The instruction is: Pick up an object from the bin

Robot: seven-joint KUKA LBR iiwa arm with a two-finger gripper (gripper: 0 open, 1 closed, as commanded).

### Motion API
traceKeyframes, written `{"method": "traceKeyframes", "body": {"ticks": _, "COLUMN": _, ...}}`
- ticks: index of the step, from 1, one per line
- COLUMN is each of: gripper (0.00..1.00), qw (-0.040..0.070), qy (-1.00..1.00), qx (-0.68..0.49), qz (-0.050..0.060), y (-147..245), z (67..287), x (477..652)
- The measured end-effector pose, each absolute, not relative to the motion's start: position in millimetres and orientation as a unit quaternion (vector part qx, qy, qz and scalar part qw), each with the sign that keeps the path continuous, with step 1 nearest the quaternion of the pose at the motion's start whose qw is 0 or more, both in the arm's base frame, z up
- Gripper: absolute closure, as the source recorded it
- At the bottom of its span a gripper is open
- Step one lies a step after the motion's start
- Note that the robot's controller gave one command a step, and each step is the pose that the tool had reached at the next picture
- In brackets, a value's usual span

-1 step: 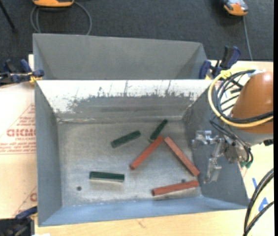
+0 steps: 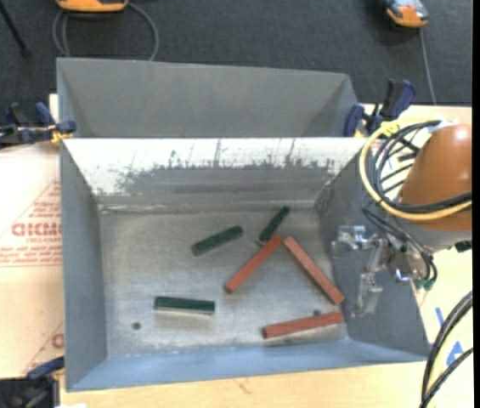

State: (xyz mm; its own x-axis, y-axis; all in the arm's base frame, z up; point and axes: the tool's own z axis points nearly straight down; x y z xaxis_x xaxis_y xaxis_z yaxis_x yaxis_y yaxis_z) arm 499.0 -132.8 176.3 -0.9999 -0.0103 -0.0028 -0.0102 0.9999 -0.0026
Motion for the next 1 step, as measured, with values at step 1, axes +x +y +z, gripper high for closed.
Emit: {"method": "traceKeyframes", "body": {"ticks": 1, "gripper": 0.00, "qw": 0.003, "qy": 0.999, "qx": -0.046, "qz": -0.001, "y": -124.7, "z": 119.7, "x": 487.7}}
